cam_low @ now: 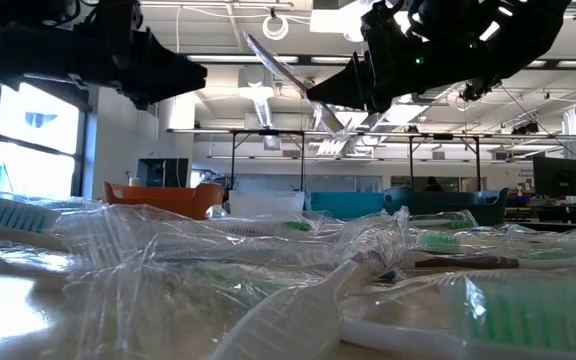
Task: Pick & Place Toothbrushes
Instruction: Put the orange toothbrush into the orange bin
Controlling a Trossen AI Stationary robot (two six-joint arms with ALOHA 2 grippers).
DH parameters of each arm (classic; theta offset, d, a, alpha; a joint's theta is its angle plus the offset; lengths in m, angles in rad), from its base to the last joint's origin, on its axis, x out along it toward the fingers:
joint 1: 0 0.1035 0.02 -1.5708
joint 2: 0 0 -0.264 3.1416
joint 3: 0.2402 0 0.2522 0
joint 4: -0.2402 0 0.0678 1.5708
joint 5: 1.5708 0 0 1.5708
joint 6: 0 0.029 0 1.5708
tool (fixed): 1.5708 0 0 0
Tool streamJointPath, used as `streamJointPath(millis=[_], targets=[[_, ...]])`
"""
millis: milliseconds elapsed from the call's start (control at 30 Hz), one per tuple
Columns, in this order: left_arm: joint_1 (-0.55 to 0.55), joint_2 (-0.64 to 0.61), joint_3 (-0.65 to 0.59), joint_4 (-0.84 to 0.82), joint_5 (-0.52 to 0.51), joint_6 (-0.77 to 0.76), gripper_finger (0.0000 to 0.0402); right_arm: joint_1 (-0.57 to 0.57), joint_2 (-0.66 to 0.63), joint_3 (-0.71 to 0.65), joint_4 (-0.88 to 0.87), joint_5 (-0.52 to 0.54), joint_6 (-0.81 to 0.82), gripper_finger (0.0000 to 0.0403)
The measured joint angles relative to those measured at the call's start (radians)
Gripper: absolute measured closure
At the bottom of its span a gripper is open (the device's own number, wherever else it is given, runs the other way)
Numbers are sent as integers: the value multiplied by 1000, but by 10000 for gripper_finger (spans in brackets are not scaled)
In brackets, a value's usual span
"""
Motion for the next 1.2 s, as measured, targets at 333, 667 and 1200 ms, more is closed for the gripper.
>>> streamJointPath(millis=[333,667,1200], targets=[[220,123,97,34,315,-154,231,0,0,0,-2,0,0,390],[223,268,200,90,399,-99,231,0,0,0,-15,0,0,390],[222,401,343,89,452,-46,231,0,0,0,-50,0,0,390]])
